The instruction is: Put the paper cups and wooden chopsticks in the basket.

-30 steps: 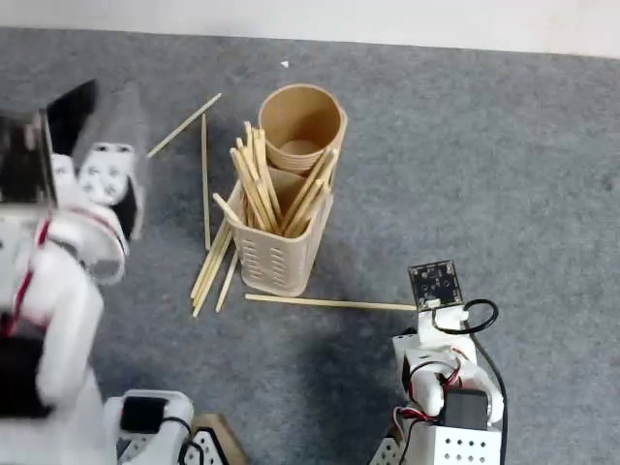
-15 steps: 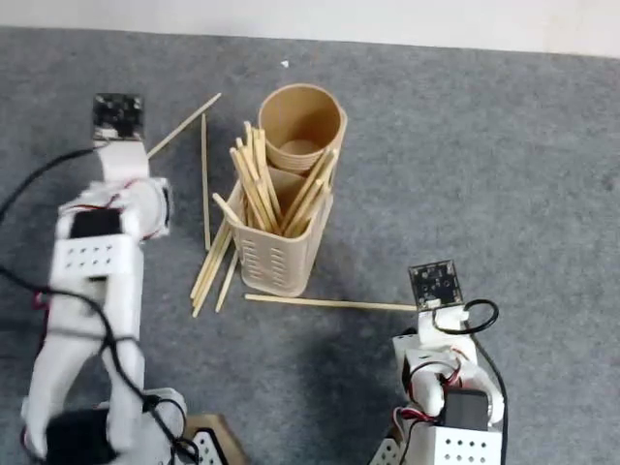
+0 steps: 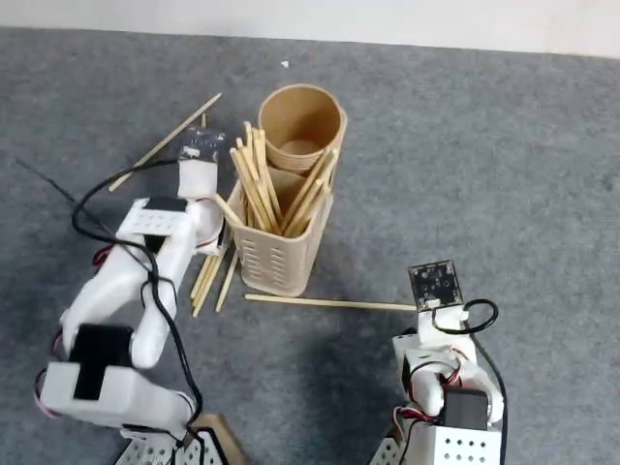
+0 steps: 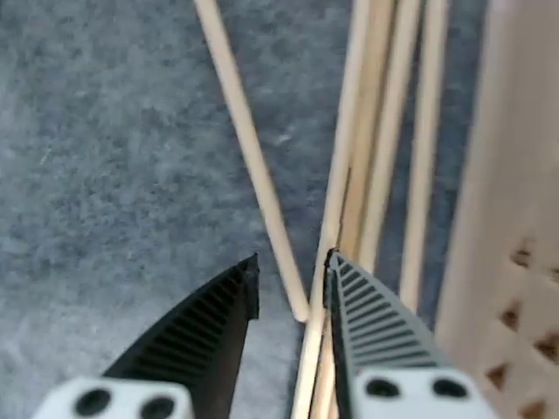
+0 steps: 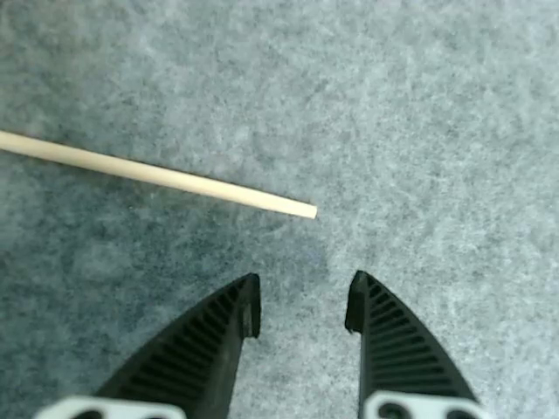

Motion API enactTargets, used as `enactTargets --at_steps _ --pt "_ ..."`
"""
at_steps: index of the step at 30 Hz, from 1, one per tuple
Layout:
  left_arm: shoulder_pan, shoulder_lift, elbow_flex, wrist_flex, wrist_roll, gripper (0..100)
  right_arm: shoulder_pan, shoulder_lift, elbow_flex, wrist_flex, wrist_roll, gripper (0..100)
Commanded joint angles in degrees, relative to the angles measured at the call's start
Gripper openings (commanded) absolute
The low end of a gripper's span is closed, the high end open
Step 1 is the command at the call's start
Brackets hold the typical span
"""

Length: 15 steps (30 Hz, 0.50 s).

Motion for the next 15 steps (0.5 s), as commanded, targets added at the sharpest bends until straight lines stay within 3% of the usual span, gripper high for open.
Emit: enactTargets --at_steps 1,15 --pt "-1.36 1.98 -3.91 -0.62 0.09 15 0.66 -0.66 6.73 0.31 0.53 17.0" --pt "-5.85 4.09 -6.29 -0.79 0.18 11 0.66 -0.66 6.73 0.31 0.53 17.0"
